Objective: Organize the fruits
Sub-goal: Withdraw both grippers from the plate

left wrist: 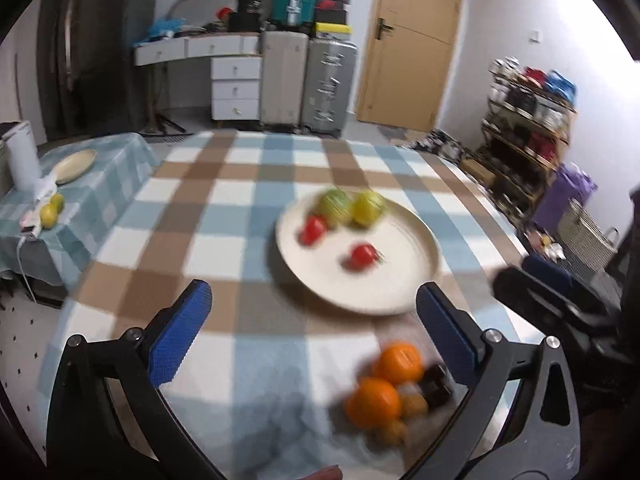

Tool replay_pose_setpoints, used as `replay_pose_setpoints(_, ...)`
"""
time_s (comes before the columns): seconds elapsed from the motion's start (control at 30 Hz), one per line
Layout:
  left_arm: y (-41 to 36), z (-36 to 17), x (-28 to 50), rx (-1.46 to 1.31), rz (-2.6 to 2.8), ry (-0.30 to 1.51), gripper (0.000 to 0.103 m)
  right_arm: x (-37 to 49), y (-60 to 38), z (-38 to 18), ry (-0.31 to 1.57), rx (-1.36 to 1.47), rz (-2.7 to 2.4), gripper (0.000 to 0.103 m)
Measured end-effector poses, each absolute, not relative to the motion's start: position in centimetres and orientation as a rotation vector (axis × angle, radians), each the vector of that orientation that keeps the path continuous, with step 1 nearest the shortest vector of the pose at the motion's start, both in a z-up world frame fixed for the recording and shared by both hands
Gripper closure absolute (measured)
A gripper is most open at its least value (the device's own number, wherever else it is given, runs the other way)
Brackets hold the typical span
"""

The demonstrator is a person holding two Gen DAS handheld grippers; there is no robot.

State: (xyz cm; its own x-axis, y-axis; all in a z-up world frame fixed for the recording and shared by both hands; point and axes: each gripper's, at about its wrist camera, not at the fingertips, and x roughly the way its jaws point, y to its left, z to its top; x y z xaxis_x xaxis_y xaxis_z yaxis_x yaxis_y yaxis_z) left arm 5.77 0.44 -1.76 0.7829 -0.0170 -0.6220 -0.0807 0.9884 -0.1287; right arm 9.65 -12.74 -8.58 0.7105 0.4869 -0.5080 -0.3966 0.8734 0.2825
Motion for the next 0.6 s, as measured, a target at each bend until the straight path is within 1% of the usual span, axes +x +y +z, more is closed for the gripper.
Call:
replay_pose_setpoints(0.13, -0.3, -3.3, 2.6, -0.215, 0.019, 0.721, 0.001, 7.5, -13.5, -8.9, 0.603, 0.149, 0.444, 0.000)
replay_pose_setpoints(0.3, -1.3, -3.2, 0.1, -0.172, 0.005, 0.690, 0.001, 4.3, -14.3, -9.2, 0.600, 0.133, 0.399, 0.000)
replay_pose_setpoints(0.47, -0.9, -2.8, -1.1, -0.187, -0.022, 0.680, 0.001, 2.0, -14.2, -9.0, 0.591, 0.120, 0.378, 0.000)
replay_pose_setpoints(0.6, 0.0, -3.7, -1.4, -0.184, -0.041, 0.699, 0.001, 0.9, -14.0, -9.0, 0.588, 0.108, 0.362, 0.000)
